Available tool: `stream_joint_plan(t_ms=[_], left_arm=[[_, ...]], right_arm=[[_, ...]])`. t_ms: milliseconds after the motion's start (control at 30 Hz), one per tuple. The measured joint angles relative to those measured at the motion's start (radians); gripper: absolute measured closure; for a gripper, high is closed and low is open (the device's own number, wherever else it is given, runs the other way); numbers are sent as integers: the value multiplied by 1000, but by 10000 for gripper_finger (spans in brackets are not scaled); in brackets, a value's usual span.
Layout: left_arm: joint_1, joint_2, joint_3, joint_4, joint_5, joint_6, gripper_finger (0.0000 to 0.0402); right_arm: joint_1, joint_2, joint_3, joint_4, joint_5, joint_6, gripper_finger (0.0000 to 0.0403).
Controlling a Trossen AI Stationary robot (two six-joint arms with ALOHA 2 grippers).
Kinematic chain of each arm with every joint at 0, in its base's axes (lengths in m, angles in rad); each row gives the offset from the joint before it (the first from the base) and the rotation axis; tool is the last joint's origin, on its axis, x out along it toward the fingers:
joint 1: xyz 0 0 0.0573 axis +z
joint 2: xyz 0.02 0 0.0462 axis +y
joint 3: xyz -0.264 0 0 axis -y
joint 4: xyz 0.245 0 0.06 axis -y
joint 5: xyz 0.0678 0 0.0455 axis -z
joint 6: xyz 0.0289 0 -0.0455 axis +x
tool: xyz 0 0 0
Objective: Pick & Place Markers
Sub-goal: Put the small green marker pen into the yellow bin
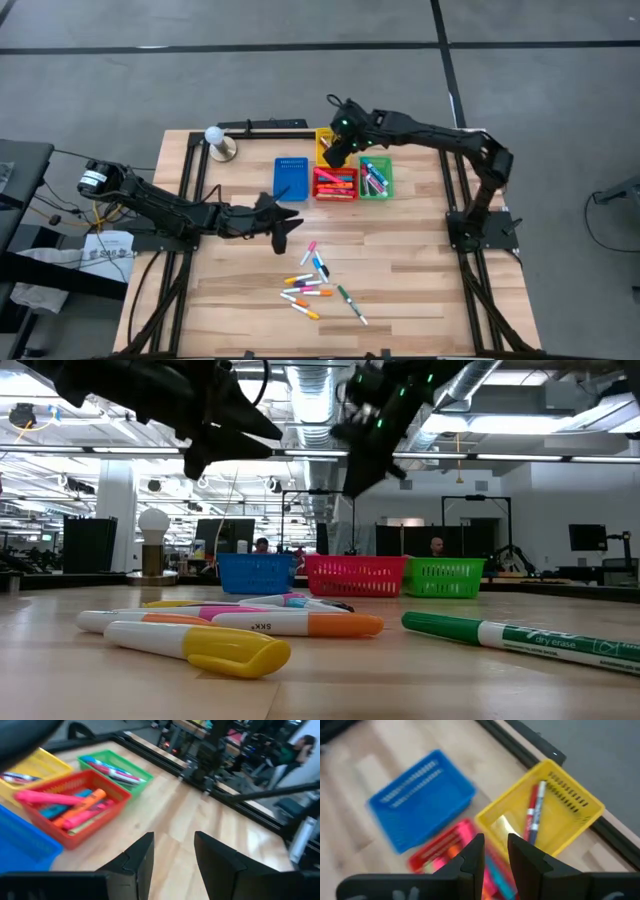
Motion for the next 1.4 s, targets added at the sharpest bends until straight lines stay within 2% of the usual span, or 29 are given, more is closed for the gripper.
stream_joint_plan(t_ms=[300, 533, 833, 1133, 1400], left_arm=[[0, 0, 0, 0, 185, -25, 262], [-17, 0, 0, 0, 296, -26, 262], [-113, 0, 0, 0, 298, -15, 262], [-213, 0, 0, 37, 289, 95, 262], [-251, 0, 1, 85, 286, 148, 262]], right_arm=[[163, -154, 0, -108, 0, 24, 326], [329, -208, 0, -144, -2, 54, 326], [553, -194, 0, -149, 11, 197, 326], [752, -154, 0, -168, 185, 407, 326], [871, -75, 0, -157, 257, 591, 326]])
